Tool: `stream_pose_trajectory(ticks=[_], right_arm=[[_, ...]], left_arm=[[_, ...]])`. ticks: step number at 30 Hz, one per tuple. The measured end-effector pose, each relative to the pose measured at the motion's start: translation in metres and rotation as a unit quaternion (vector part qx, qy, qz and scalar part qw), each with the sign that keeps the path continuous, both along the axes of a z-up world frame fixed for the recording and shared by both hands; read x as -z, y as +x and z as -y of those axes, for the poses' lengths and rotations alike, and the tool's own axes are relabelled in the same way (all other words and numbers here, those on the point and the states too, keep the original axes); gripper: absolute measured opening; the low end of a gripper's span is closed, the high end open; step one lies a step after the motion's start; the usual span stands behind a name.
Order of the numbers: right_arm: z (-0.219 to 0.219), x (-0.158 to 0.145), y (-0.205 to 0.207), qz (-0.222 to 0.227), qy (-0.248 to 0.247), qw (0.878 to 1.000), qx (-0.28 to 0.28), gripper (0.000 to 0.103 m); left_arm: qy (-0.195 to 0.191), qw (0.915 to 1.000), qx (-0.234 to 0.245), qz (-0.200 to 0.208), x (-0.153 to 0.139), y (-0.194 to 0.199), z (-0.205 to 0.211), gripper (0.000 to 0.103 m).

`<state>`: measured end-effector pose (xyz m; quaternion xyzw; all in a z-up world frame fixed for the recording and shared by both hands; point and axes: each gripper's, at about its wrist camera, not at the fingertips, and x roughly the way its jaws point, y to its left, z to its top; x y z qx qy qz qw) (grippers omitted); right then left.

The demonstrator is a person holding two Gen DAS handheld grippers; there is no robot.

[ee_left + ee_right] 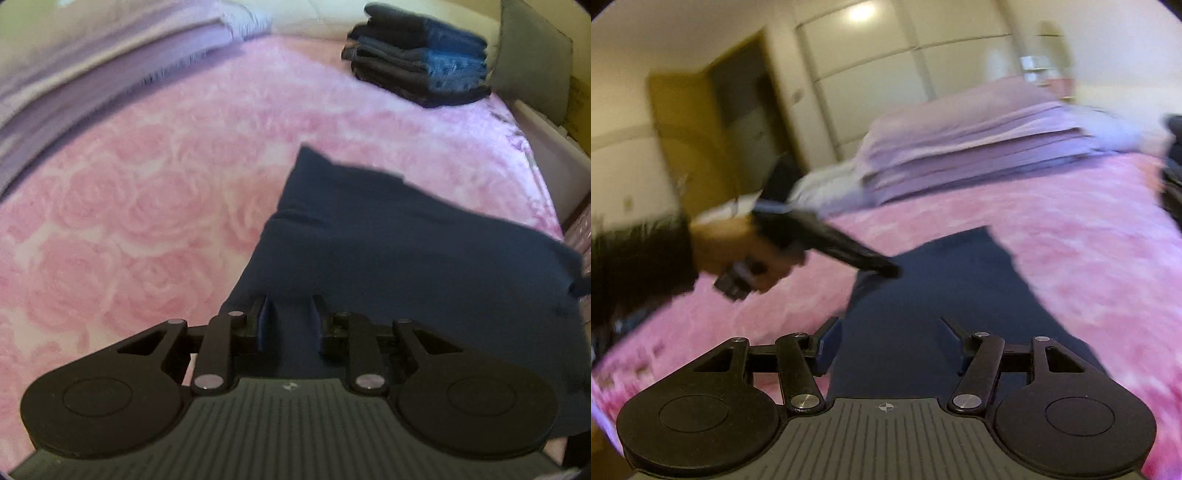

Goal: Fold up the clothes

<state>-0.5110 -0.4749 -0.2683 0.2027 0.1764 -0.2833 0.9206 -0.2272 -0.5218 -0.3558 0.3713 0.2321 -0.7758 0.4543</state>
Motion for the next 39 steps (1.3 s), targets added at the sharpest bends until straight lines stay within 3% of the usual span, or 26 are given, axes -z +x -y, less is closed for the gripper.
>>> stream_pose_trajectory(ticks=[4, 7, 10, 14, 18, 22, 24, 25, 26, 28, 30, 32, 35, 36, 37, 38, 39], right_arm=[[0.011, 0.043, 0.024, -0.069, 0.016, 0.997, -0.024, 0.060], [0.000, 0.045, 0.006, -0.075, 0.003, 0.997, -0.025, 0.060], [-0.010, 0.046, -0.014, -0.092, 0.015, 0.996, -0.016, 0.060], [-0.028, 0.040, -0.036, -0.124, 0.023, 0.992, -0.011, 0.060], [-0.043, 0.026, -0.052, -0.118, 0.044, 0.992, 0.012, 0.060], [-0.067, 0.009, -0.043, -0.115, 0.012, 0.993, 0.004, 0.061], [-0.076, 0.005, -0.023, -0.132, -0.015, 0.991, -0.014, 0.061], [-0.080, 0.004, -0.013, -0.143, -0.026, 0.989, -0.022, 0.061], [-0.082, 0.005, -0.002, -0.156, -0.033, 0.987, -0.028, 0.061], [-0.085, 0.010, 0.023, -0.176, -0.053, 0.982, -0.039, 0.065], [-0.086, 0.020, 0.046, -0.203, -0.074, 0.975, -0.051, 0.075], [-0.088, 0.033, 0.067, -0.247, -0.103, 0.961, -0.069, 0.075], [-0.093, 0.055, 0.088, -0.314, -0.161, 0.932, -0.087, 0.075], [-0.094, 0.056, 0.088, -0.321, -0.179, 0.926, -0.089, 0.072], [-0.094, 0.056, 0.087, -0.334, -0.198, 0.917, -0.089, 0.038], [-0.093, 0.055, 0.083, -0.348, -0.216, 0.908, -0.087, 0.028], [-0.089, 0.051, 0.074, -0.347, -0.219, 0.907, -0.091, 0.023]], left_arm=[[-0.007, 0.9996, -0.004, -0.028, 0.009, 0.006, 0.007, 0.021], [-0.005, 0.9985, -0.016, -0.053, 0.010, 0.015, 0.008, 0.022], [-0.015, 0.9983, -0.030, -0.049, 0.004, 0.011, 0.002, 0.022], [-0.042, 0.9987, -0.023, -0.020, -0.018, 0.007, -0.026, 0.021], [-0.074, 0.9969, 0.002, 0.027, -0.038, 0.009, -0.072, 0.023], [-0.121, 0.9857, 0.052, 0.106, -0.039, 0.001, -0.120, 0.038], [-0.150, 0.9736, 0.087, 0.149, -0.033, -0.008, -0.141, 0.045], [-0.164, 0.9655, 0.102, 0.175, -0.028, -0.013, -0.149, 0.054], [-0.185, 0.9534, 0.119, 0.207, -0.021, -0.019, -0.157, 0.064], [-0.221, 0.9278, 0.154, 0.258, -0.006, -0.027, -0.168, 0.070], [-0.242, 0.9045, 0.189, 0.296, 0.010, -0.033, -0.169, 0.072], [-0.263, 0.8780, 0.223, 0.332, 0.025, -0.038, -0.170, 0.072], [-0.277, 0.8547, 0.256, 0.357, 0.044, -0.041, -0.158, 0.072], [-0.284, 0.8467, 0.265, 0.364, 0.049, -0.041, -0.155, 0.072], [-0.290, 0.8389, 0.276, 0.369, 0.054, -0.042, -0.151, 0.071], [-0.296, 0.8318, 0.285, 0.373, 0.057, -0.044, -0.149, 0.071], [-0.303, 0.8245, 0.295, 0.376, 0.061, -0.045, -0.147, 0.072]])
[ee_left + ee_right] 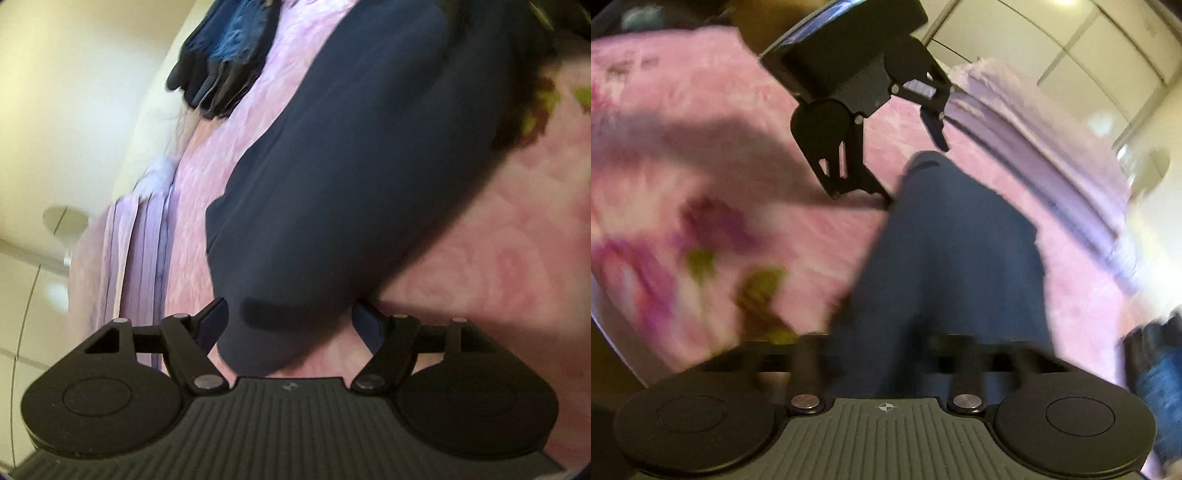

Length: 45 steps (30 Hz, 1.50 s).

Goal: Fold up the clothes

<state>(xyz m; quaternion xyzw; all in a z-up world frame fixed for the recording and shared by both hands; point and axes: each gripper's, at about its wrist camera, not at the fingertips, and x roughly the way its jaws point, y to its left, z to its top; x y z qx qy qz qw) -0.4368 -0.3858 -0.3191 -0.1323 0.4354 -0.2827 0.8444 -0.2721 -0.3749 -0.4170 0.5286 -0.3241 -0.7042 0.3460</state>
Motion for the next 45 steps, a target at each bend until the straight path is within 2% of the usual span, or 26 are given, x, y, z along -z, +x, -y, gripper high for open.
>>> stream_pose_trajectory(ticks=[3, 5, 6, 7, 9, 11, 12, 13, 15, 20, 21, 22, 23, 25, 27, 30, 33, 35, 39, 40, 42, 44, 45], right_arm=[[0.011, -0.017, -0.031, 0.004, 0.000, 1.000, 0.008, 0.015], [0.016, -0.027, -0.050, -0.001, -0.008, 1.000, 0.014, 0.014], [0.018, -0.027, -0.059, -0.006, -0.004, 1.000, 0.020, 0.014], [0.021, -0.026, -0.067, -0.006, 0.006, 1.000, 0.026, 0.015], [0.021, -0.018, -0.077, -0.009, 0.017, 0.999, 0.039, 0.015], [0.011, -0.010, -0.079, -0.009, 0.010, 0.999, 0.044, 0.016], [0.004, -0.009, -0.079, -0.005, 0.002, 0.999, 0.044, 0.026], [-0.003, -0.008, -0.078, -0.001, -0.006, 0.999, 0.043, 0.049], [-0.013, -0.003, -0.068, 0.003, -0.023, 0.999, 0.037, 0.070], [-0.010, 0.017, -0.044, -0.005, -0.042, 0.999, 0.023, 0.070], [-0.007, 0.019, -0.042, -0.007, -0.047, 0.999, 0.017, 0.067], [-0.004, 0.021, -0.041, -0.010, -0.051, 0.999, 0.011, 0.038], [-0.002, 0.021, -0.041, -0.015, -0.057, 0.998, 0.004, 0.024], [0.006, 0.015, -0.051, -0.028, -0.073, 0.997, -0.016, 0.016], [0.015, 0.007, -0.063, -0.038, -0.090, 0.994, -0.039, 0.014], [0.033, -0.003, -0.082, -0.059, -0.120, 0.990, -0.054, 0.014], [0.051, 0.002, -0.099, -0.077, -0.129, 0.988, -0.045, 0.014], [0.059, 0.012, -0.108, -0.086, -0.120, 0.989, -0.030, 0.014], [0.060, 0.024, -0.128, -0.081, -0.096, 0.992, 0.000, 0.014], [0.057, 0.022, -0.135, -0.074, -0.093, 0.993, 0.004, 0.014], [0.052, 0.017, -0.147, -0.065, -0.091, 0.994, 0.012, 0.014], [0.047, 0.009, -0.157, -0.053, -0.088, 0.994, 0.022, 0.017], [0.045, 0.005, -0.162, -0.045, -0.085, 0.995, 0.029, 0.033]], left_arm=[[-0.018, 0.9994, 0.026, 0.017, 0.009, -0.005, 0.004, 0.069], [-0.025, 0.9988, 0.032, 0.027, 0.013, -0.009, 0.004, 0.053], [-0.025, 0.9986, 0.033, 0.034, 0.016, -0.012, 0.003, 0.050], [-0.027, 0.9985, 0.031, 0.038, 0.018, -0.013, 0.001, 0.042], [-0.031, 0.9982, 0.026, 0.045, 0.022, -0.015, -0.003, 0.037], [-0.026, 0.9990, 0.013, 0.033, 0.018, -0.013, -0.006, 0.034], [-0.025, 0.9993, 0.009, 0.028, 0.016, -0.013, -0.006, 0.033], [-0.021, 0.9995, 0.003, 0.022, 0.012, -0.013, -0.006, 0.033], [-0.011, 0.9999, -0.008, 0.010, 0.005, -0.012, -0.005, 0.032], [0.006, 0.9998, -0.018, 0.003, -0.010, -0.010, -0.011, 0.031], [0.009, 0.9997, -0.023, 0.000, -0.014, -0.009, -0.014, 0.031], [0.016, 0.9994, -0.029, -0.005, -0.018, -0.006, -0.018, 0.031], [0.023, 0.9990, -0.036, -0.011, -0.023, -0.004, -0.022, 0.031], [0.032, 0.9978, -0.054, -0.021, -0.032, -0.003, -0.038, 0.031], [0.036, 0.9961, -0.075, -0.030, -0.041, -0.009, -0.059, 0.031], [0.034, 0.9936, -0.102, -0.037, -0.051, -0.036, -0.112, 0.030], [0.036, 0.9921, -0.113, -0.040, -0.045, -0.075, -0.164, 0.030], [0.036, 0.9902, -0.128, -0.042, -0.035, -0.095, -0.184, 0.030], [0.024, 0.9808, -0.185, -0.058, -0.018, -0.108, -0.197, 0.032], [0.034, 0.9764, -0.201, -0.073, -0.020, -0.106, -0.196, 0.034], [0.053, 0.9646, -0.228, -0.122, -0.034, -0.097, -0.202, 0.034], [0.072, 0.9492, -0.255, -0.170, -0.048, -0.087, -0.207, 0.035], [0.086, 0.9366, -0.271, -0.205, -0.057, -0.077, -0.212, 0.035]])
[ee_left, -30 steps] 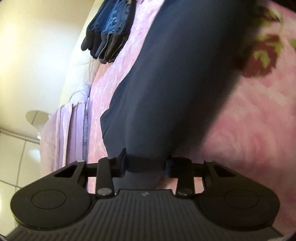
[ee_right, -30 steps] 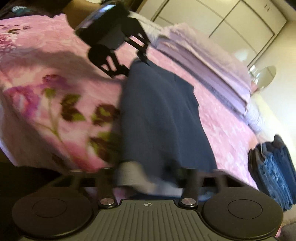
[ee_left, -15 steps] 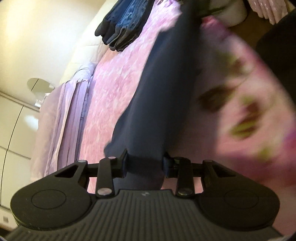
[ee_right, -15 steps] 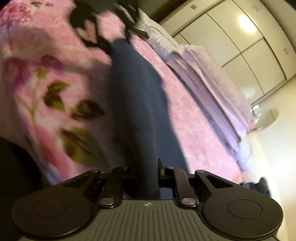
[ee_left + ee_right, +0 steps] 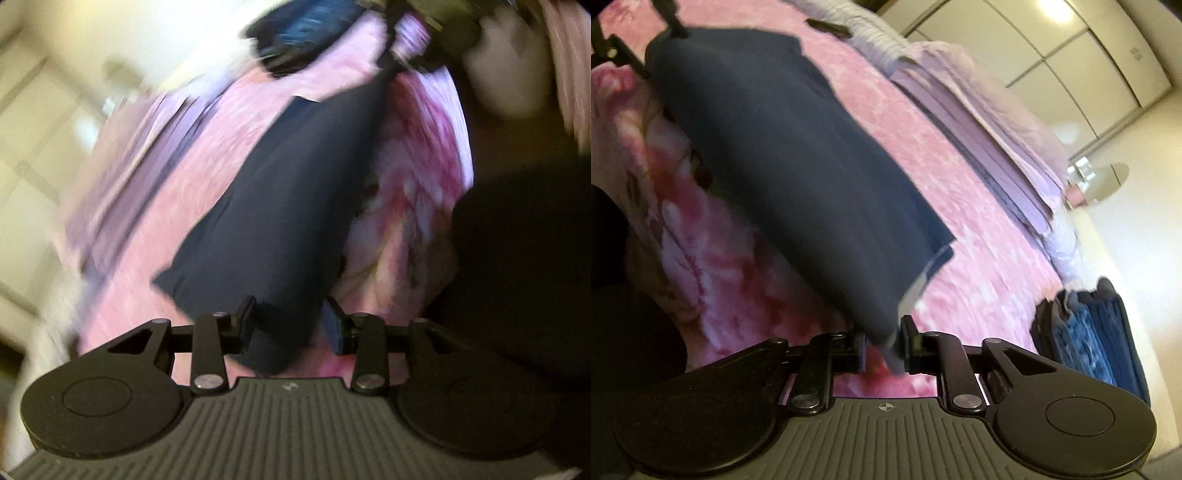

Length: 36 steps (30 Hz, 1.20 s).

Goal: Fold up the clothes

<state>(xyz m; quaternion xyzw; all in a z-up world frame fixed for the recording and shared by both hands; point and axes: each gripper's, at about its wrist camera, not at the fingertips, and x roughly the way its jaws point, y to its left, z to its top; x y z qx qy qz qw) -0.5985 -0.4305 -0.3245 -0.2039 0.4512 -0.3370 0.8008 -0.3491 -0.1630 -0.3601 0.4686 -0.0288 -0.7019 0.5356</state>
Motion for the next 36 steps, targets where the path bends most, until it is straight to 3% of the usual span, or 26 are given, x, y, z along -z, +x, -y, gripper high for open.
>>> stream_pose_trajectory(ticks=[1, 2, 5, 8, 12, 15, 18, 20, 24, 27, 28, 29, 30, 31, 33, 36], right_arm=[[-0.002, -0.004, -0.004, 0.009, 0.000, 1.000, 0.007, 0.062], [-0.004, -0.008, -0.007, 0.022, -0.001, 1.000, 0.017, 0.072], [-0.005, -0.030, -0.011, 0.089, 0.021, 0.995, 0.035, 0.076], [-0.006, -0.057, -0.004, 0.168, 0.055, 0.983, 0.041, 0.076], [-0.004, -0.086, 0.025, 0.254, 0.135, 0.958, 0.014, 0.075], [0.005, -0.095, 0.064, 0.254, 0.191, 0.947, -0.033, 0.075], [0.023, -0.103, 0.113, 0.244, 0.242, 0.936, -0.073, 0.075], [0.031, -0.103, 0.149, 0.224, 0.269, 0.932, -0.094, 0.075], [0.076, -0.097, 0.220, 0.224, 0.367, 0.898, -0.098, 0.075], [0.096, -0.085, 0.264, 0.194, 0.390, 0.894, -0.106, 0.075], [0.097, -0.079, 0.276, 0.174, 0.388, 0.899, -0.103, 0.067], [0.098, -0.073, 0.287, 0.154, 0.386, 0.904, -0.101, 0.051], [0.099, -0.065, 0.295, 0.131, 0.388, 0.907, -0.098, 0.014], [0.098, -0.057, 0.303, 0.110, 0.384, 0.912, -0.096, 0.010], [0.096, -0.042, 0.315, 0.082, 0.352, 0.927, -0.096, 0.010], [0.115, -0.030, 0.323, 0.109, 0.366, 0.922, -0.068, 0.006]], left_arm=[[0.003, 0.9991, -0.020, -0.037, -0.009, 0.012, -0.004, 0.035], [0.006, 0.9964, -0.039, -0.074, -0.018, 0.025, -0.009, 0.035], [-0.002, 0.9845, -0.094, -0.148, -0.039, 0.061, -0.012, 0.035], [-0.008, 0.9678, -0.135, -0.212, -0.052, 0.096, 0.008, 0.034], [0.013, 0.9293, -0.177, -0.324, -0.049, 0.138, 0.052, 0.032], [0.046, 0.8896, -0.207, -0.404, -0.031, 0.159, 0.077, 0.032], [0.073, 0.8584, -0.219, -0.458, -0.009, 0.167, 0.095, 0.031], [0.082, 0.8440, -0.230, -0.478, 0.002, 0.167, 0.099, 0.031], [0.063, 0.8299, -0.243, -0.499, 0.015, 0.159, 0.089, 0.026], [0.047, 0.8262, -0.241, -0.507, 0.019, 0.158, 0.082, 0.021], [0.043, 0.8277, -0.238, -0.507, 0.019, 0.158, 0.081, 0.018], [0.039, 0.8288, -0.235, -0.506, 0.019, 0.157, 0.079, 0.016], [0.036, 0.8319, -0.233, -0.503, 0.019, 0.156, 0.080, 0.016], [0.033, 0.8344, -0.233, -0.498, 0.020, 0.156, 0.079, 0.016], [0.031, 0.8291, -0.238, -0.505, 0.024, 0.156, 0.078, 0.015], [0.031, 0.8142, -0.244, -0.526, 0.029, 0.160, 0.073, 0.015]])
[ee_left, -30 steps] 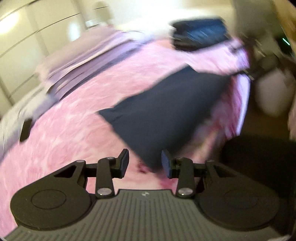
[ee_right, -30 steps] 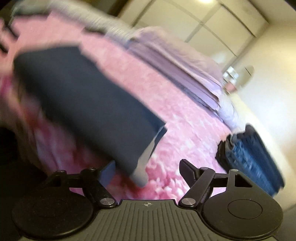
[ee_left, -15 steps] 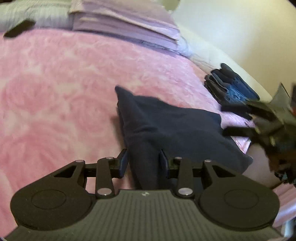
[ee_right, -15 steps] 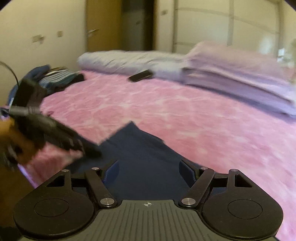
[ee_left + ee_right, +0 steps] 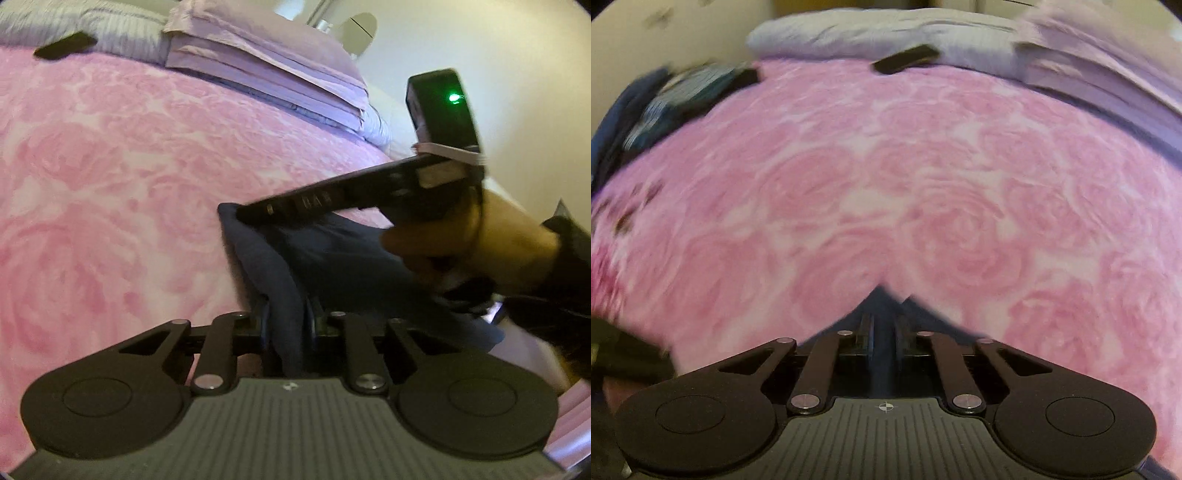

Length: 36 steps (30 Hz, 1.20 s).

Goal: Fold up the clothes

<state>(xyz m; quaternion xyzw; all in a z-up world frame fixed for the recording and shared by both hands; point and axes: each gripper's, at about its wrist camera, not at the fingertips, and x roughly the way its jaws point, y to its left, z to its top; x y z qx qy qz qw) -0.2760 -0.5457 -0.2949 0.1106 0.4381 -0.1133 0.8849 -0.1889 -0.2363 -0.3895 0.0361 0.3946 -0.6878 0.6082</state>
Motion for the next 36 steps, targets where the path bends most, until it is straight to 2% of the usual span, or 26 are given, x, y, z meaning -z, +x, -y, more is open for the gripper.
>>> stream_pose_trajectory(ticks=[5, 11, 12, 13, 15, 17, 19, 21, 23, 25, 26, 30, 33, 36], right_arm=[[0.014, -0.003, -0.007, 0.015, -0.007, 0.999, 0.031, 0.007], [0.006, -0.042, -0.086, 0.079, -0.024, 0.992, 0.092, 0.009], [0.004, -0.041, -0.102, 0.079, -0.024, 0.991, 0.103, 0.016], [0.002, -0.041, -0.118, 0.079, -0.024, 0.990, 0.114, 0.032], [0.001, -0.036, -0.148, 0.075, -0.021, 0.988, 0.136, 0.056], [0.001, -0.028, -0.176, 0.069, -0.015, 0.985, 0.159, 0.056], [0.007, -0.020, -0.204, 0.074, 0.000, 0.980, 0.184, 0.056], [0.016, -0.013, -0.224, 0.080, 0.015, 0.976, 0.200, 0.056], [0.025, -0.013, -0.239, 0.078, 0.006, 0.973, 0.217, 0.055], [0.039, -0.012, -0.248, 0.070, -0.012, 0.970, 0.234, 0.054], [0.048, -0.009, -0.252, 0.075, -0.003, 0.968, 0.241, 0.054], [0.068, 0.001, -0.257, 0.089, 0.004, 0.966, 0.241, 0.054], [0.064, -0.008, -0.265, 0.102, 0.001, 0.961, 0.256, 0.054], [0.041, -0.025, -0.286, 0.121, -0.009, 0.958, 0.261, 0.055]], left_arm=[[0.003, 0.9993, -0.004, -0.037, 0.000, 0.012, -0.004, 0.020], [0.002, 0.9987, -0.013, -0.050, -0.015, 0.036, 0.001, 0.025], [0.003, 0.9984, -0.015, -0.054, -0.016, 0.041, 0.006, 0.025], [0.005, 0.9982, -0.016, -0.058, -0.016, 0.046, 0.013, 0.028], [0.012, 0.9975, -0.013, -0.069, -0.016, 0.053, 0.030, 0.028], [0.021, 0.9964, -0.005, -0.082, -0.014, 0.059, 0.050, 0.030], [0.047, 0.9965, 0.012, -0.068, -0.009, 0.057, 0.074, 0.028], [0.048, 0.9973, 0.034, -0.043, -0.007, 0.049, 0.092, 0.010], [0.038, 0.9981, 0.047, -0.010, -0.012, 0.042, 0.100, 0.007], [0.038, 0.9976, 0.055, 0.019, -0.012, 0.038, 0.109, 0.007], [0.039, 0.9973, 0.056, 0.026, -0.009, 0.037, 0.113, 0.008], [0.053, 0.9972, 0.049, 0.021, 0.000, 0.042, 0.120, 0.010], [0.048, 0.9982, 0.026, 0.024, -0.011, 0.044, 0.110, 0.013], [0.034, 0.9986, 0.008, 0.041, -0.030, 0.043, 0.090, 0.012]])
